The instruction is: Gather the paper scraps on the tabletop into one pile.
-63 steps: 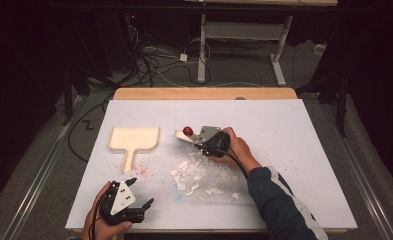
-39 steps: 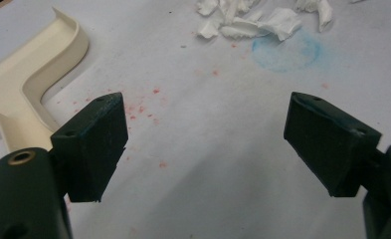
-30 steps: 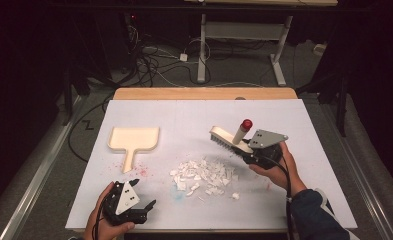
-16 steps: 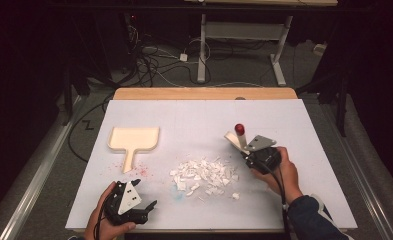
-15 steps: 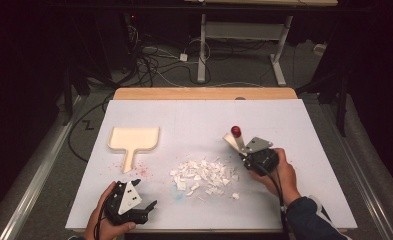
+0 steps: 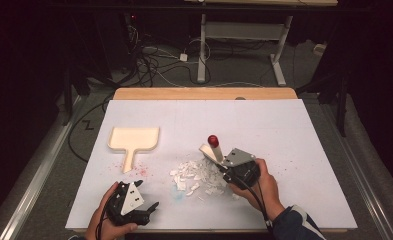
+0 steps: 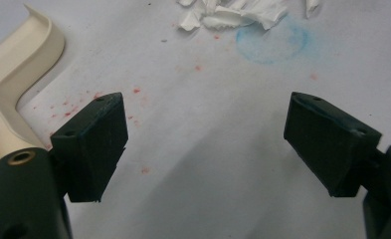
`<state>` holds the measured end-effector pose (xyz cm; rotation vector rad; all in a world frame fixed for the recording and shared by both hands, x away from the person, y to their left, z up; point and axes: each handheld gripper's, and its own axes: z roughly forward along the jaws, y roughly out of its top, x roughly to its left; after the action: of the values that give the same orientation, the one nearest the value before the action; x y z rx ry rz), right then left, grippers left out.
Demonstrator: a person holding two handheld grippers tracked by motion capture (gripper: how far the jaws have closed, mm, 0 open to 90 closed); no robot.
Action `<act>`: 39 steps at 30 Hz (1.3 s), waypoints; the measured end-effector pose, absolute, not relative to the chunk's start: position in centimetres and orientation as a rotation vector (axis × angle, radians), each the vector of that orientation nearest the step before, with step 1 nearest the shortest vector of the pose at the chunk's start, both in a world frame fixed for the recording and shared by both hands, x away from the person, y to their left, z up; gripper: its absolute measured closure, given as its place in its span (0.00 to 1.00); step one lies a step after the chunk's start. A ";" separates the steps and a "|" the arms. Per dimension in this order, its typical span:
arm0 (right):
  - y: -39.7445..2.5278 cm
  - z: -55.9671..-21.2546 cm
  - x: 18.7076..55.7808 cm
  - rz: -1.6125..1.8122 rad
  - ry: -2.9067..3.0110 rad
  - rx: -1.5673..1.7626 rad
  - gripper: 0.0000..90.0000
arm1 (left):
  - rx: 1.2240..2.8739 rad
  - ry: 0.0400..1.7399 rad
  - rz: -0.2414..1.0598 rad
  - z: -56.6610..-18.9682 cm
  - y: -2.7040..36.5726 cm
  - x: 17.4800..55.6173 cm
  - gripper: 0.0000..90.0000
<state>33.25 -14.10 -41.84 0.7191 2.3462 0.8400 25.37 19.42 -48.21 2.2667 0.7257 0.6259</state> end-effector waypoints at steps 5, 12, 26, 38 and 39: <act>-16.5 -39.4 32.9 0.927 2.297 0.749 0.75 | 2.268 0.730 0.626 -48.2 19.5 25.4 0.18; -20.8 -37.9 31.4 0.999 2.290 0.781 0.75 | 2.266 0.729 0.634 -48.1 19.5 25.3 0.18; -27.5 -39.3 27.5 0.918 2.393 0.758 0.75 | 2.283 0.725 0.635 -48.2 19.4 25.3 0.18; -25.6 -41.4 27.4 0.845 2.473 0.798 0.75 | 2.307 0.700 0.622 -48.4 18.7 25.5 0.18; -25.1 -41.5 27.3 0.852 2.477 0.798 0.75 | 2.310 0.690 0.627 -48.4 18.7 25.6 0.18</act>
<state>27.33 -25.12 -41.45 0.7977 2.4769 0.8520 25.56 18.69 -48.38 2.3103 0.6902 0.6270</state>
